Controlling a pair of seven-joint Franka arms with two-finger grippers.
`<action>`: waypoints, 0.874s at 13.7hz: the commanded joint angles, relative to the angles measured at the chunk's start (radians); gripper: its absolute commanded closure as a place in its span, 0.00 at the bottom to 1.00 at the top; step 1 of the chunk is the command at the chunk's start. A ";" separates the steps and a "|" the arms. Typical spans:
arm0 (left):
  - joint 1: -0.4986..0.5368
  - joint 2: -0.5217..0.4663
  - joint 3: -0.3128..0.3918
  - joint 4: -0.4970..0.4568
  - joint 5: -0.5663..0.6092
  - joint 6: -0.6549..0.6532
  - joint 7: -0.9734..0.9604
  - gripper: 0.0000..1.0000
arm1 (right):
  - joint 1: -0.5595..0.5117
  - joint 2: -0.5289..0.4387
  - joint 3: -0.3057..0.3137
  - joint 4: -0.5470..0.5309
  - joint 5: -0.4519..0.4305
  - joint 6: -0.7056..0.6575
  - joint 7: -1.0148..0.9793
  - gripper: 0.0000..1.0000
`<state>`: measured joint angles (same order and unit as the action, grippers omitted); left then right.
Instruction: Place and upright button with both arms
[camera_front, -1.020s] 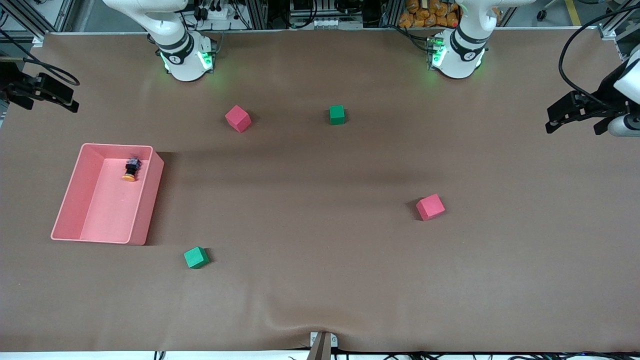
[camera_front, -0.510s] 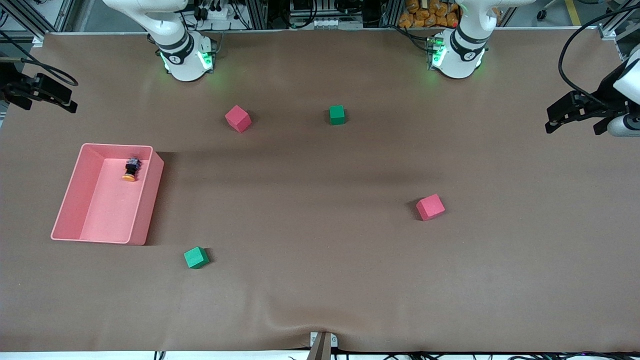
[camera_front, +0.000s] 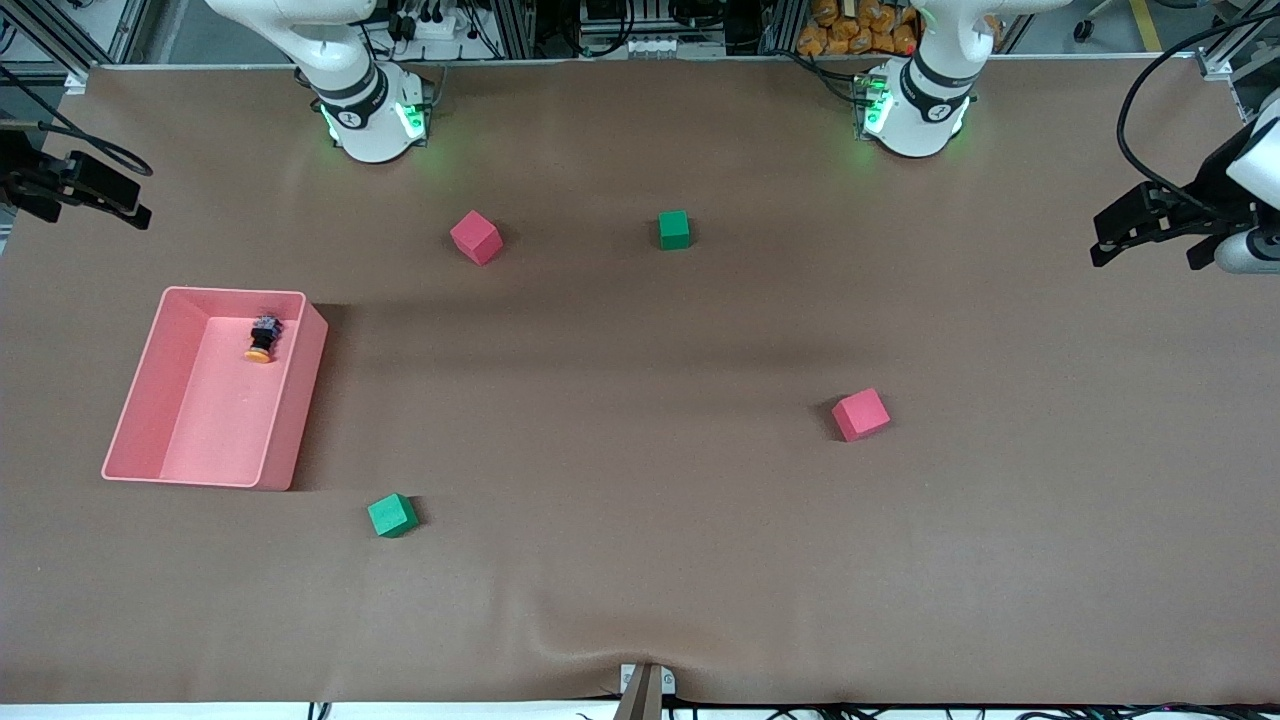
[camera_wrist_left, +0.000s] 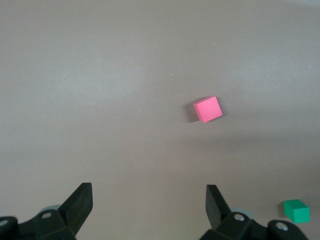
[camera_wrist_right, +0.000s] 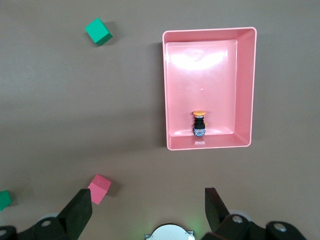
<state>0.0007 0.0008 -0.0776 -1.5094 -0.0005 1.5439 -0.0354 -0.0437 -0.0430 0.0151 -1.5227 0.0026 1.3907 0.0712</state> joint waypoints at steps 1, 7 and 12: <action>0.005 0.004 -0.002 0.011 -0.010 -0.015 0.020 0.00 | -0.047 -0.005 0.003 -0.083 -0.015 0.050 -0.042 0.00; 0.004 0.004 -0.004 0.009 -0.009 -0.015 0.017 0.00 | -0.160 0.008 0.003 -0.379 -0.024 0.315 -0.109 0.00; 0.002 0.004 -0.004 0.011 -0.009 -0.015 0.017 0.00 | -0.176 0.118 0.003 -0.524 -0.071 0.545 -0.110 0.00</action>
<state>-0.0003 0.0016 -0.0786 -1.5100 -0.0005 1.5426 -0.0353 -0.2017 0.0370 0.0042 -2.0179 -0.0297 1.8860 -0.0317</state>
